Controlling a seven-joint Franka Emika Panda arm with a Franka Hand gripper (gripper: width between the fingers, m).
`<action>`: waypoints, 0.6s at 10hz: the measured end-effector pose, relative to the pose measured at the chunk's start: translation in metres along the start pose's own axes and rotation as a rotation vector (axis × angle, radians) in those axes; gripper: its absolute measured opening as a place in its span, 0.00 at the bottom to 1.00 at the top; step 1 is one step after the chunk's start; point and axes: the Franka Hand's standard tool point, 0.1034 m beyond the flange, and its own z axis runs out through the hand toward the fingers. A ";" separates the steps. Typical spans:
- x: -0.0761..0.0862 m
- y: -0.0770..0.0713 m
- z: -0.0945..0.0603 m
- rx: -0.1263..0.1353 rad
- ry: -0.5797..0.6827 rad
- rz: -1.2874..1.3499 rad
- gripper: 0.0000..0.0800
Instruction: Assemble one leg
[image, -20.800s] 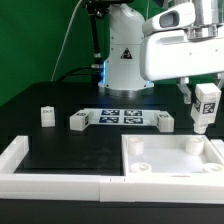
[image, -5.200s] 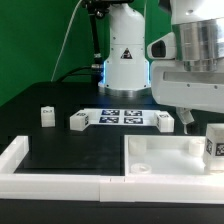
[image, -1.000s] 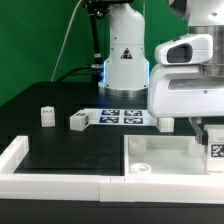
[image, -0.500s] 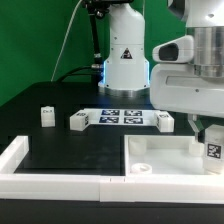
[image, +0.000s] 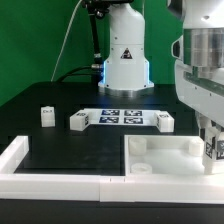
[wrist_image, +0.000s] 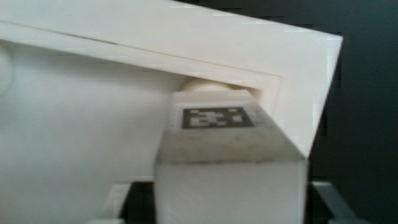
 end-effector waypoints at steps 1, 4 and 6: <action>0.000 0.000 0.000 0.000 -0.001 0.074 0.37; -0.002 0.000 0.000 0.000 -0.002 -0.021 0.63; -0.003 0.000 0.000 0.001 0.001 -0.304 0.80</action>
Offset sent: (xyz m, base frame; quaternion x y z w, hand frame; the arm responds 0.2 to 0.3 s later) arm -0.0007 0.0037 0.0001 0.0057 0.0046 -0.0590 0.9982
